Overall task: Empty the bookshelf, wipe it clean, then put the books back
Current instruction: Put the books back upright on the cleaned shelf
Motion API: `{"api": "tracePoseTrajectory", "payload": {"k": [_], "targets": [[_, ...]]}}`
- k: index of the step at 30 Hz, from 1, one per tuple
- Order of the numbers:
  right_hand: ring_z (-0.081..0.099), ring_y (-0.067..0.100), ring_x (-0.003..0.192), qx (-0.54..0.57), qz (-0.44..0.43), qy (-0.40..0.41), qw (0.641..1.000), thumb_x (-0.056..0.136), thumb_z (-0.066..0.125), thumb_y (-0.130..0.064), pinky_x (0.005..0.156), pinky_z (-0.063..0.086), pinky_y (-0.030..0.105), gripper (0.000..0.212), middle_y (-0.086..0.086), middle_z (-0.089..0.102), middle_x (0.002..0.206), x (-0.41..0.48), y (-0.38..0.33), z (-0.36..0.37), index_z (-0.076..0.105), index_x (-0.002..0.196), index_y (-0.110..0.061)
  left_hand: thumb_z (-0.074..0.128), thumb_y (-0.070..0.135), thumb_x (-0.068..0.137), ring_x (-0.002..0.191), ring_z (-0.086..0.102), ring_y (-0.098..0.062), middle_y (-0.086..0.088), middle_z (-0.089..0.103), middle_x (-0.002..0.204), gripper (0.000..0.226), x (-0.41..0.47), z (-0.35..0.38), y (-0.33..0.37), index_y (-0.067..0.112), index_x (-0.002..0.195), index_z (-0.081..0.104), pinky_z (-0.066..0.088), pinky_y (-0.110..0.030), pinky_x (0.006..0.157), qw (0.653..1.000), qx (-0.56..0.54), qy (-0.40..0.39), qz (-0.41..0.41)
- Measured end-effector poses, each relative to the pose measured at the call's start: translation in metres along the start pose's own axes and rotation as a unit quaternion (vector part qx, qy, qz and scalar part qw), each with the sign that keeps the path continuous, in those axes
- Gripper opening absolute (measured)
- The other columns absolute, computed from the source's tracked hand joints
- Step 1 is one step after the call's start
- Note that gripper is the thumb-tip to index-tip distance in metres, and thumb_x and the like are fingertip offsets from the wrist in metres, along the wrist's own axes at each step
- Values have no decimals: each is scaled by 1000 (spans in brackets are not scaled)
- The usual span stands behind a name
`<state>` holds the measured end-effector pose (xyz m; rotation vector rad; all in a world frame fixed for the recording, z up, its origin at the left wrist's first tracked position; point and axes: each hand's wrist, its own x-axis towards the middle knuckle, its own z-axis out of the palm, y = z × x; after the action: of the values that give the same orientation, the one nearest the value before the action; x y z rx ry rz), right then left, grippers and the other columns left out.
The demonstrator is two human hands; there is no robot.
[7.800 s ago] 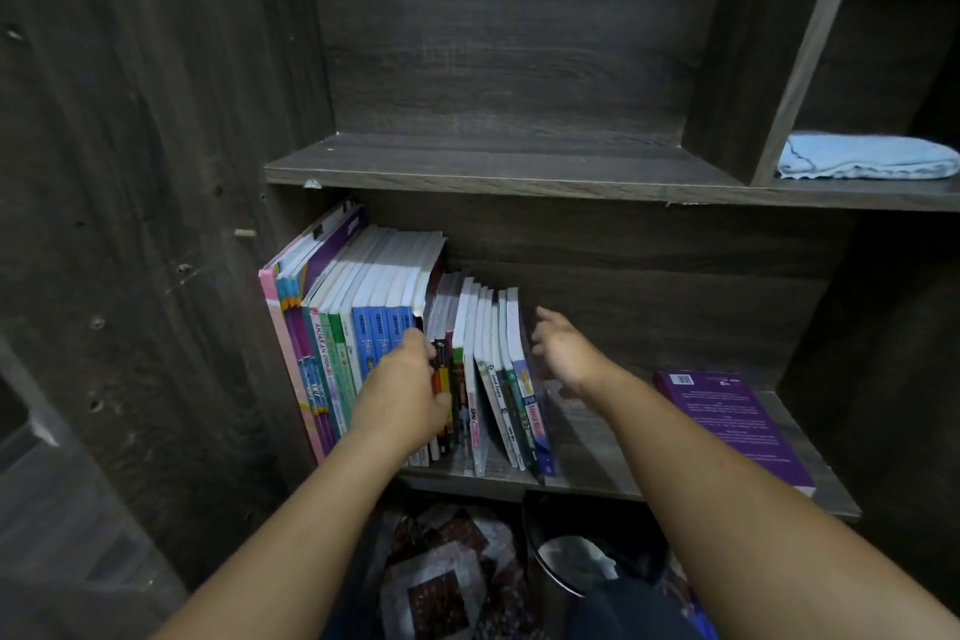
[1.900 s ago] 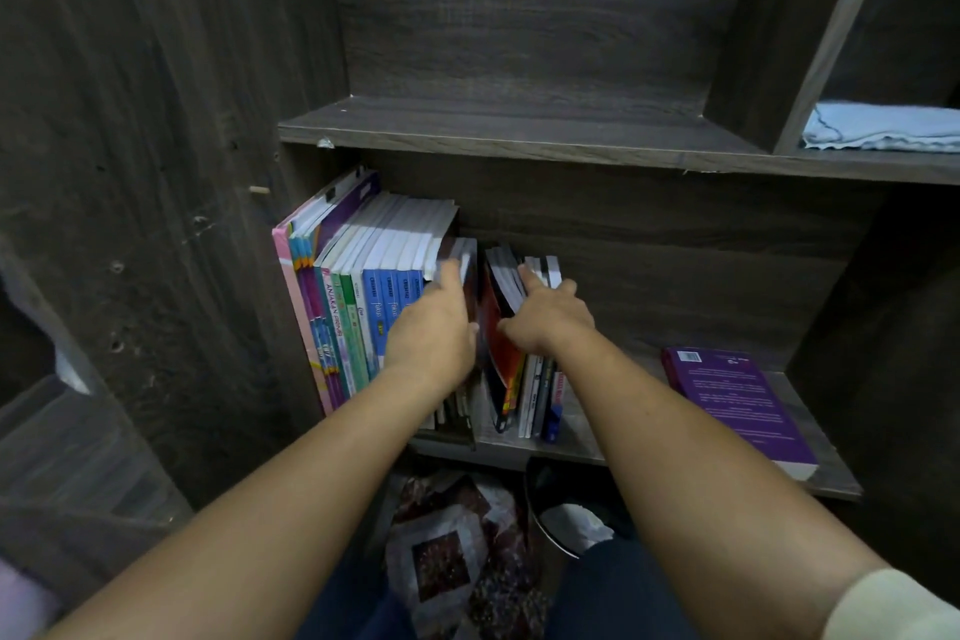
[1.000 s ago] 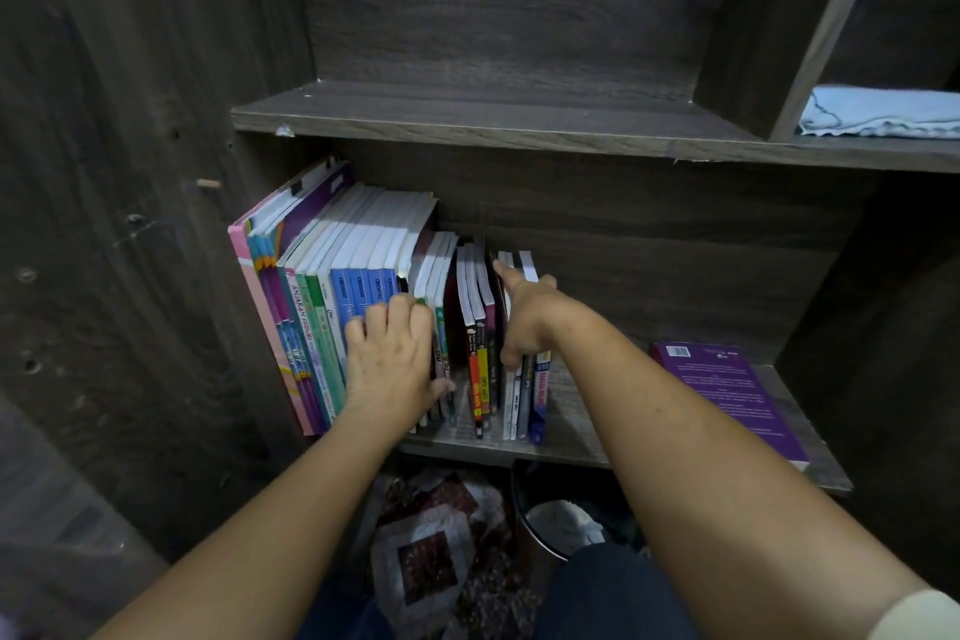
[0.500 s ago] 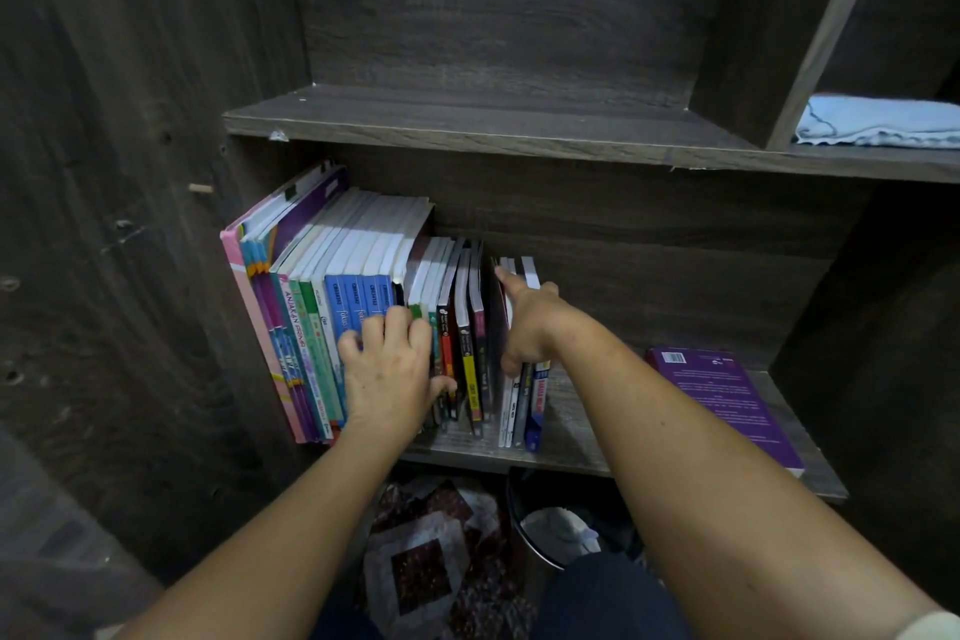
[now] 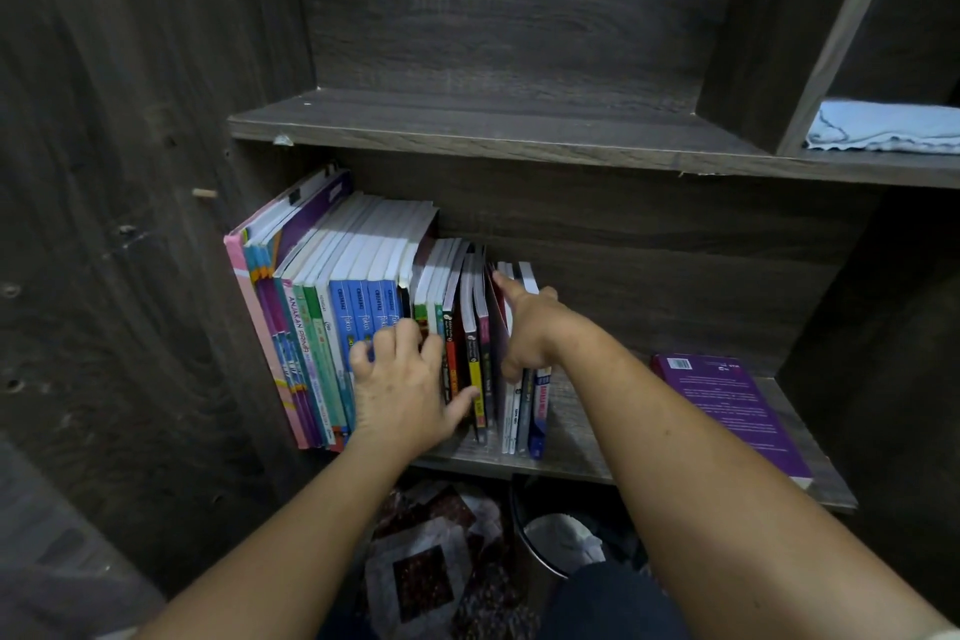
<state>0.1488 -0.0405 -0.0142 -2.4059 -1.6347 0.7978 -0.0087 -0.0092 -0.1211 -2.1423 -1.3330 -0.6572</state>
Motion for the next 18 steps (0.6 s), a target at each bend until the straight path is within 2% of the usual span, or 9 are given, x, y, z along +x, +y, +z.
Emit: {"api": "tracePoseTrajectory", "payload": {"k": [3, 7, 10, 12, 15, 17, 18], "targets": [[29, 41, 139, 1, 0, -2, 1000, 73, 78, -1, 102, 46, 47, 124, 12, -10, 160, 1, 0, 0, -8, 150, -47, 63, 83, 56, 88, 41, -28, -7, 48, 95, 74, 5, 0, -1, 18, 90, 66, 28, -44, 82, 1000, -5, 1, -11], [29, 42, 139, 2, -1, -8, 1000, 74, 77, 1, 103, 46, 46, 125, 12, -14, 159, 0, 3, -1, -10, 149, -46, 75, 67, 58, 86, 39, -26, -5, 45, 92, 57, 9, -2, 10, 20, 88, 65, 27, -41, 80, 998, 12, -14, -54], [31, 42, 138, 3, -6, -7, 1000, 72, 77, -2, 102, 46, 46, 126, 13, -8, 160, 1, 6, -4, -14, 150, -43, 77, 66, 56, 87, 37, -26, -6, 47, 92, 57, 8, -1, 14, 21, 89, 64, 26, -41, 79, 997, 14, -22, -66], [37, 40, 134, 50, -13, -30, 998, 69, 77, -5, 98, 49, 47, 130, 15, 5, 160, 4, 13, -7, -17, 149, -43, 78, 68, 53, 87, 39, -26, -6, 48, 93, 61, 4, 1, 10, 21, 90, 65, 27, -41, 80, 998, 2, -22, -54], [56, 36, 111, 247, -5, -98, 964, 76, 74, -7, 89, 54, 52, 123, 20, 37, 148, 2, 26, -9, -19, 149, -43, 83, 61, 52, 88, 46, -26, -4, 52, 94, 58, -10, 10, -4, 20, 89, 66, 31, -43, 79, 999, -41, -12, -4], [62, 35, 93, 319, 8, -124, 940, 84, 71, -19, 87, 53, 54, 113, 21, 48, 138, -2, 33, -3, -19, 150, -37, 85, 55, 55, 87, 50, -26, -4, 54, 94, 53, -20, 15, -12, 19, 88, 65, 36, -43, 77, 998, -53, -7, 34], [63, 37, 93, 319, 13, -139, 937, 86, 70, -26, 87, 53, 53, 108, 21, 51, 134, -2, 35, 3, -15, 152, -32, 84, 52, 57, 87, 51, -26, -4, 55, 94, 50, -23, 16, -16, 18, 89, 65, 37, -42, 76, 997, -58, -5, 46]]}}
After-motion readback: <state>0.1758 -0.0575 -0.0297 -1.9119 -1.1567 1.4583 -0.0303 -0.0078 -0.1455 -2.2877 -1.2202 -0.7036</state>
